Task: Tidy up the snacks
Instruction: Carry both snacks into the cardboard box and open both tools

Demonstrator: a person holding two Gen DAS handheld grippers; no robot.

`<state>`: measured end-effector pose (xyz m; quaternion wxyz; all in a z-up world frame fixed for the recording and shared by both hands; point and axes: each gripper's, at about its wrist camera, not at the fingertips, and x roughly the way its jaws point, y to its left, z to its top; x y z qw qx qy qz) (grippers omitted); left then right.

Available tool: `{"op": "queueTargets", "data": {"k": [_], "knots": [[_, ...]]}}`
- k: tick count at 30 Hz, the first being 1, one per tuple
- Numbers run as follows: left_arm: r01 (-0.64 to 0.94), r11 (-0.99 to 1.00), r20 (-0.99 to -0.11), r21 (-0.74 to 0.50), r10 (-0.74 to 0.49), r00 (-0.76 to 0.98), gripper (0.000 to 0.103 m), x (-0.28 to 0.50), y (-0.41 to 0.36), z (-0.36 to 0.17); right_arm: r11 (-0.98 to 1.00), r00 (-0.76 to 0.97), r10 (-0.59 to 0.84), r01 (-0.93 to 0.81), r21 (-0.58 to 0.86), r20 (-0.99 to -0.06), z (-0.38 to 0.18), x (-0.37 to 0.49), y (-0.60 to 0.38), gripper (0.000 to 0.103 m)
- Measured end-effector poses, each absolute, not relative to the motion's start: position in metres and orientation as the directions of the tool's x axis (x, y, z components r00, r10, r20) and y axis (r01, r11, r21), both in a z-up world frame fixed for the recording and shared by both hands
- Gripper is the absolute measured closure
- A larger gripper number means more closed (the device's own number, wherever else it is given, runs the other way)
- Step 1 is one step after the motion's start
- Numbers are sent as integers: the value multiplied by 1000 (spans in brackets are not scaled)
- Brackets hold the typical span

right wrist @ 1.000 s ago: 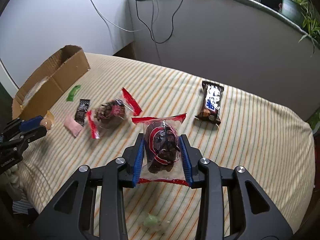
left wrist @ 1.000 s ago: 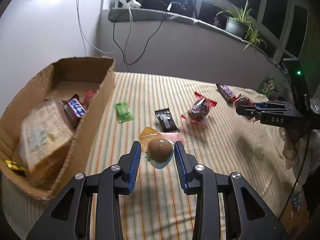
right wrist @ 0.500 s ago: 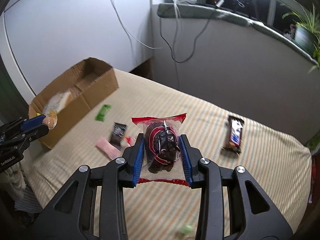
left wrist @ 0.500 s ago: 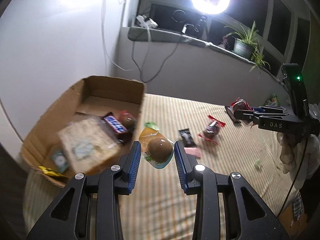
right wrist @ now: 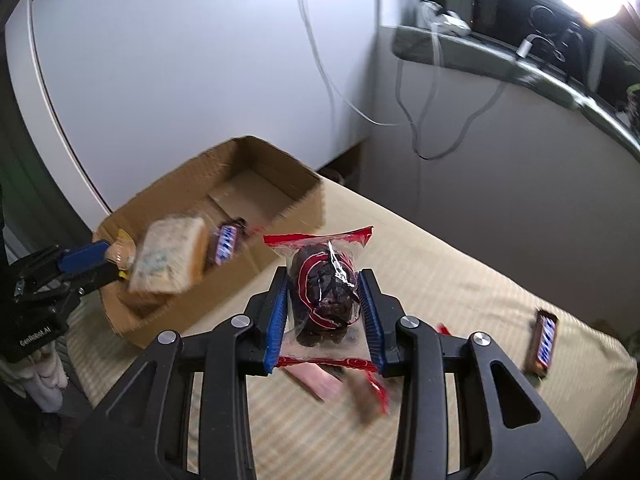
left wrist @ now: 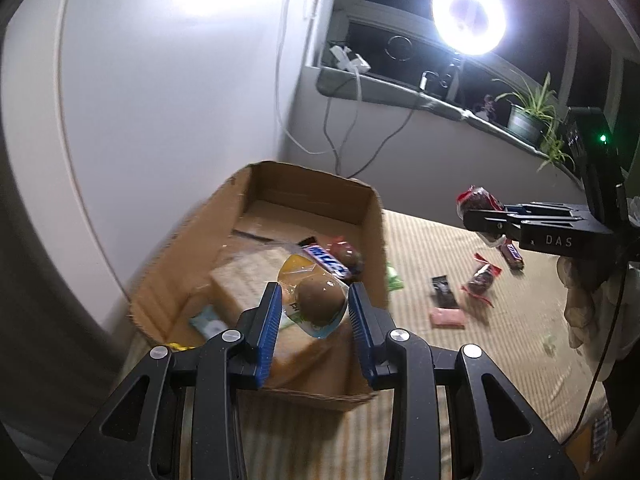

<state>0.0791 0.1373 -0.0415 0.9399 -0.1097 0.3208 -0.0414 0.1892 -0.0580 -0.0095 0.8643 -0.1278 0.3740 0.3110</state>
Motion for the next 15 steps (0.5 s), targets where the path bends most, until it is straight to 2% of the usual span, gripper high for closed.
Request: {"op": "queueTargets", "data": {"k": [15], "knots": [[-38,971,-603,-237,-116,789,70,88,166,-52,694,451,494,-720,25,-743,-19,194,25,67]]}}
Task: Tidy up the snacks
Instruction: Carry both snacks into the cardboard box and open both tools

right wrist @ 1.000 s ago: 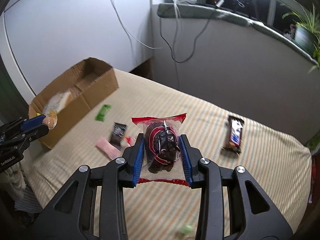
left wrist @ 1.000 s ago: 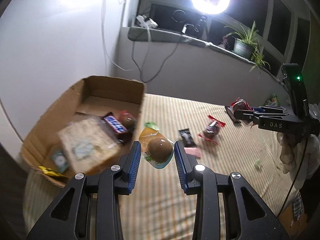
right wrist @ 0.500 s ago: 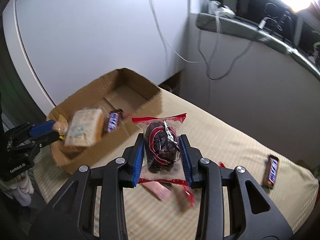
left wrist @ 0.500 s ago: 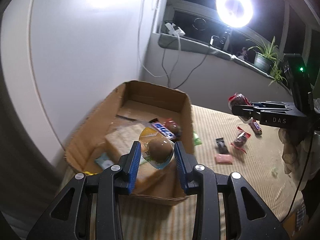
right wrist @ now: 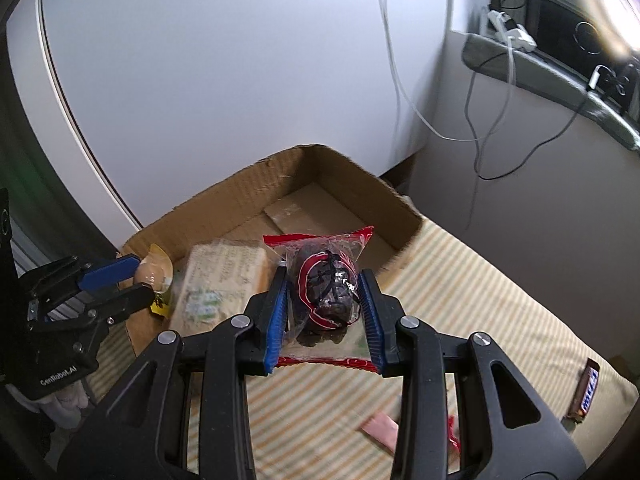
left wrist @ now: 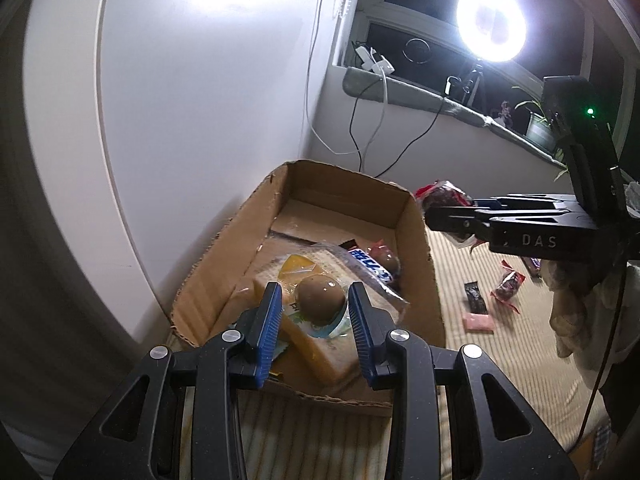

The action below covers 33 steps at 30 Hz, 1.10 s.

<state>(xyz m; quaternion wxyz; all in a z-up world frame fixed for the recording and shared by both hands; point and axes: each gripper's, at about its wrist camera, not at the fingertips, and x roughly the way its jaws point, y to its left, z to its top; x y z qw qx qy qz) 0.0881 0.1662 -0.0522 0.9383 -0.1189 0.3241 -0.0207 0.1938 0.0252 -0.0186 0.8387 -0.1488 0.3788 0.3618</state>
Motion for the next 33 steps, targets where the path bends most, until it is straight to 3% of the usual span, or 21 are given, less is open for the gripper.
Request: {"op": "queueTargets", "data": {"k": [26,28,31,33], "knots": [[-48,972,-617,-229,-107,779,67,94,172,-60,658,372,491,-751,56,-787,-52,199,64,67],[-51,972,-616,-228,-104,781,66,94,172,-60,655,376,492,-754,49,-786,-52,198,65,63],[-54,973,-617,-223,-98,781,63,94,172,-59,653,390,495,-756,37,-776,-48,194,64,46],[-60,973,-614,-221,-92,784,48,93,171,-58,654,406,500,-756,25,-765,-43,190,61,30]]}}
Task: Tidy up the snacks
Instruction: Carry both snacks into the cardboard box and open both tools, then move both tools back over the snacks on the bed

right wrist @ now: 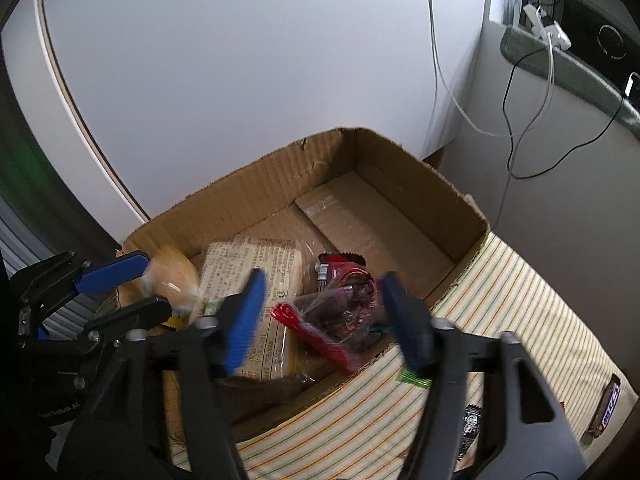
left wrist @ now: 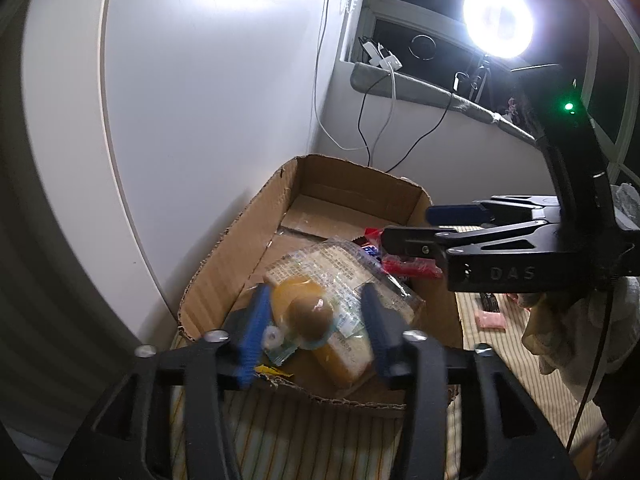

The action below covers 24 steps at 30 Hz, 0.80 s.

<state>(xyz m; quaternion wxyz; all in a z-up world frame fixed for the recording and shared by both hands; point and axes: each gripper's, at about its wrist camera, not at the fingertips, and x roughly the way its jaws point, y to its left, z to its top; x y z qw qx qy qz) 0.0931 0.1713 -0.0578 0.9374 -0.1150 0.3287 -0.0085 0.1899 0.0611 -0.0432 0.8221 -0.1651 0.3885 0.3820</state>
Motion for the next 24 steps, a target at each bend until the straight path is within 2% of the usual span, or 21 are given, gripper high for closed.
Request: {"op": "queueTargets", "data": {"k": [5,24], "knots": [[-62,975,-609,-213,-83,789,38,90,168,-53,659,426,497,-752,10,-756,-35,186,57,29],[-24,982,-569,-190,-90,818,37,63,137,-25,684,488,498,-730,-22,-717,-4,158,15,28]]}}
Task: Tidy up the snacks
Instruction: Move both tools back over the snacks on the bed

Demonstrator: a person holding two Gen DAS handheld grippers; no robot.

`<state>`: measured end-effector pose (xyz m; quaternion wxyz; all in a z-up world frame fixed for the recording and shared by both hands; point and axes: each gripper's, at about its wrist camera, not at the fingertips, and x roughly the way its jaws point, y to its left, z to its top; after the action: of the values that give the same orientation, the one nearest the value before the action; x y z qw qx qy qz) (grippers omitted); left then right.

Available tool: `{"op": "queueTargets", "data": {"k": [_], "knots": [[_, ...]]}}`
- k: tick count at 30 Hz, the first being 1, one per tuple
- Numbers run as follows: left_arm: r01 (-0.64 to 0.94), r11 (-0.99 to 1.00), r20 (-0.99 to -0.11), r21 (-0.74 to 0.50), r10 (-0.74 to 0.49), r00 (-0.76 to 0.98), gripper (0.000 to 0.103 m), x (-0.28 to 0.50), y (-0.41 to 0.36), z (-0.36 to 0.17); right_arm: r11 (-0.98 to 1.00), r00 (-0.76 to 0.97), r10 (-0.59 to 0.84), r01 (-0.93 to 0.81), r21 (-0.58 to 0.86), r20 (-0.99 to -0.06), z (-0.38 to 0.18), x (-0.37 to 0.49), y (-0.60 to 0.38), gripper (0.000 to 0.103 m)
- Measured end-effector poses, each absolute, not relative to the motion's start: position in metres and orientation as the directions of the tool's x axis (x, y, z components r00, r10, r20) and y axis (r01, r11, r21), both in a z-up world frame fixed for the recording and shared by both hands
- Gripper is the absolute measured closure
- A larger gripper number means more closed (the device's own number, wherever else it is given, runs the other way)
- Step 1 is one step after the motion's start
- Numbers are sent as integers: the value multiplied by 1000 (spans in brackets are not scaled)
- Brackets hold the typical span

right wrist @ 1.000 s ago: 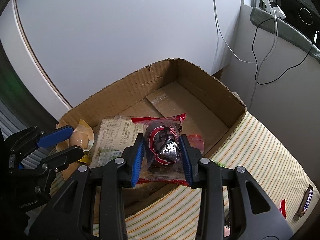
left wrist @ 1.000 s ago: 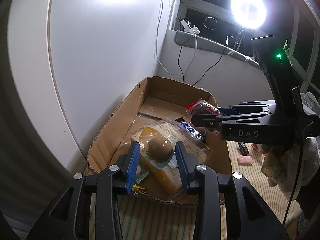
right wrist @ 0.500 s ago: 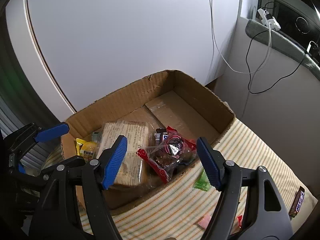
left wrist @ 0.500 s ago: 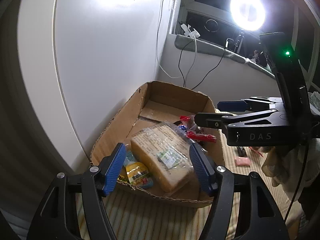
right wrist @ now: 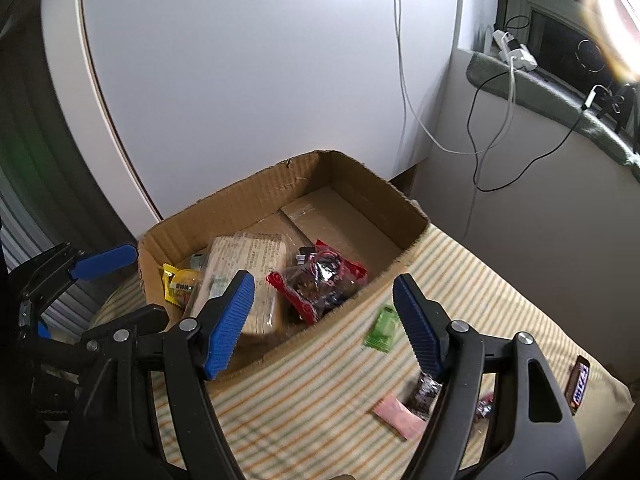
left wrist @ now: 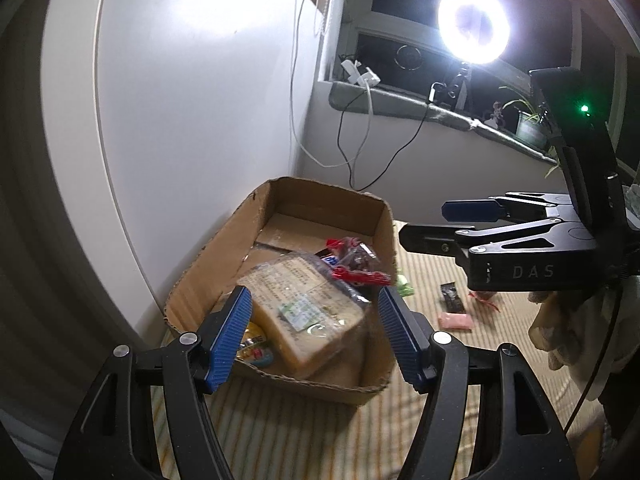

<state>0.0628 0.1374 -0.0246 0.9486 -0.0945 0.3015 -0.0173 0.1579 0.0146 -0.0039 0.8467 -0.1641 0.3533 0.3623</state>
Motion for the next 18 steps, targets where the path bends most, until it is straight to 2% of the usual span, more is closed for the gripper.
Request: {"op": "queueTargets", "data": {"k": [9,18], "knots": [[41,982,-542,-186,-137,829,37,52,110,-14,713,524,488,-701,-29,-698,8,138,-32,28],[132,969,-545,-208,-227,807,37,57,75,-17,794,593,419,-607,-40,-688,11,121,-115,28]]}}
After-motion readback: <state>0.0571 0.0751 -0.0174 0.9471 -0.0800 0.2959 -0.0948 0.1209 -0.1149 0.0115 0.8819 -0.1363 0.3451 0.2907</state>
